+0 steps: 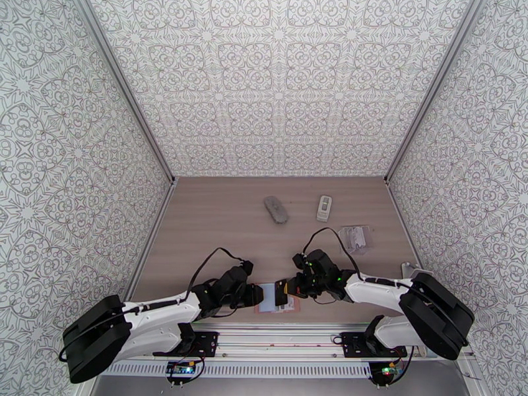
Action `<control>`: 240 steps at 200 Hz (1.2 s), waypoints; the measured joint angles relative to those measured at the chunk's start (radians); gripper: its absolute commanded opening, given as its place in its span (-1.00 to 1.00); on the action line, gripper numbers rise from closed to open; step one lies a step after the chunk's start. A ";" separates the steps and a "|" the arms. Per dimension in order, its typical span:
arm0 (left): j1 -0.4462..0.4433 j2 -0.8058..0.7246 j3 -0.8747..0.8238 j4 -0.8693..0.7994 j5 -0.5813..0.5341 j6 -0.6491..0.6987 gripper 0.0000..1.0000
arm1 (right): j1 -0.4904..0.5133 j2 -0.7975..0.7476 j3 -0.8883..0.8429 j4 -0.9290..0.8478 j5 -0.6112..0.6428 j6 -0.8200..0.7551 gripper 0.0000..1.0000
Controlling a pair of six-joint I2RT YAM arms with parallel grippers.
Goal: Put the credit cards into the card holder
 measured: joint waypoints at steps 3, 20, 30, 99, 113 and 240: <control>0.000 0.000 0.000 0.000 -0.002 0.000 -0.53 | 0.000 0.000 0.000 -0.002 0.000 0.000 -1.00; -0.002 0.000 0.000 0.000 -0.004 -0.001 -0.53 | 0.000 0.000 0.001 -0.007 0.001 0.000 -1.00; -0.003 0.000 0.000 0.000 -0.007 -0.002 -0.54 | 0.000 -0.001 0.002 -0.012 0.003 0.000 -1.00; -0.017 0.010 -0.001 0.004 -0.029 -0.023 -0.55 | 0.007 -0.001 0.003 -0.020 0.018 -0.007 -1.00; -0.019 0.011 -0.001 0.005 -0.032 -0.025 -0.56 | 0.009 -0.001 0.003 -0.019 0.018 -0.007 -1.00; -0.031 0.013 -0.001 0.007 -0.055 -0.026 -0.56 | 0.024 0.011 0.003 0.002 0.019 -0.006 -1.00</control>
